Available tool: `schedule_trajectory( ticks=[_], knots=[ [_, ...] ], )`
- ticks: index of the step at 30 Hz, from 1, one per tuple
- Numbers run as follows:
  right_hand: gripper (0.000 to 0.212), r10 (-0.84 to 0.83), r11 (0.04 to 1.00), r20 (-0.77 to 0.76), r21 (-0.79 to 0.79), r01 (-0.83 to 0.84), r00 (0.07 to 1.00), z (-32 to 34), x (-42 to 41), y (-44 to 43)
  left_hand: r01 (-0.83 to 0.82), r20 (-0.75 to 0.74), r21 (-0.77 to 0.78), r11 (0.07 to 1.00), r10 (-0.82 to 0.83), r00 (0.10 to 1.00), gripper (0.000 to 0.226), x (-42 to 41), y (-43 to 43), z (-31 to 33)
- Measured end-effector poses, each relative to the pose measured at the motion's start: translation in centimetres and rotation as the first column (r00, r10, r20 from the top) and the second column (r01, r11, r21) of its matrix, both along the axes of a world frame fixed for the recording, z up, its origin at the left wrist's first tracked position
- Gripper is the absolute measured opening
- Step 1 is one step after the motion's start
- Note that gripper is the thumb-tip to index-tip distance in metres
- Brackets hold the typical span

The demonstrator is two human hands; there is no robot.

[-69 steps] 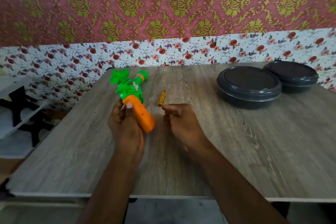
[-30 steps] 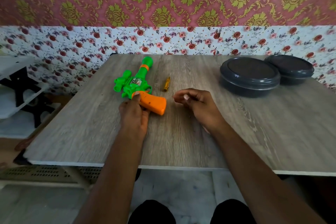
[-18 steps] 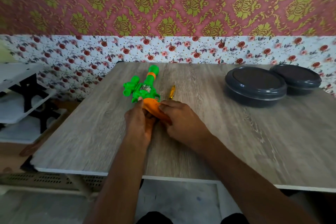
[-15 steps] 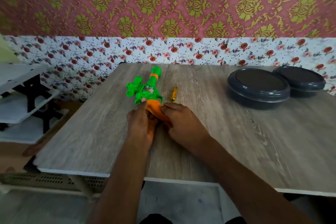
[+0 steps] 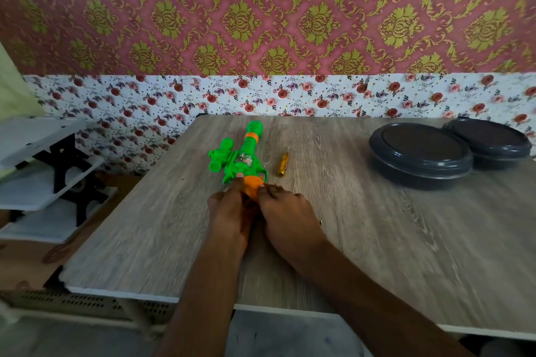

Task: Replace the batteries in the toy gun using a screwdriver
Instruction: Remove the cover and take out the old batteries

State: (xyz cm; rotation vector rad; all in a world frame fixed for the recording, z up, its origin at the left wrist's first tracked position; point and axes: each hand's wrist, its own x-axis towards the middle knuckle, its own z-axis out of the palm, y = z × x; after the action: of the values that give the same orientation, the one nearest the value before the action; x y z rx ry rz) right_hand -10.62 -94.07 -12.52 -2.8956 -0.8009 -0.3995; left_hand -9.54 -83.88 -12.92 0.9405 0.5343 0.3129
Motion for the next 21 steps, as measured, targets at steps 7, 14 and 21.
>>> schedule_trajectory(
  ticks=[7,14,21],
  knots=[
    [0.034,0.088,0.946,0.143,0.299,-0.128,0.986,-0.9,-1.1,-1.2,0.058,0.031,-0.011,0.998,-0.057,0.998,0.022,-0.1,0.2,-0.4],
    [0.015,-0.061,0.718,0.103,0.696,-0.028,0.993,1.2,-1.6,-6.8,0.083,0.075,-0.026,0.996,-0.081,0.994,0.017,0.3,0.1,-0.8],
    [0.017,-0.037,0.914,0.03,0.406,0.021,0.999,-1.4,-1.4,-13.8,0.072,0.045,-0.098,0.993,-0.068,0.997,0.012,0.9,0.4,-0.9]
  ],
)
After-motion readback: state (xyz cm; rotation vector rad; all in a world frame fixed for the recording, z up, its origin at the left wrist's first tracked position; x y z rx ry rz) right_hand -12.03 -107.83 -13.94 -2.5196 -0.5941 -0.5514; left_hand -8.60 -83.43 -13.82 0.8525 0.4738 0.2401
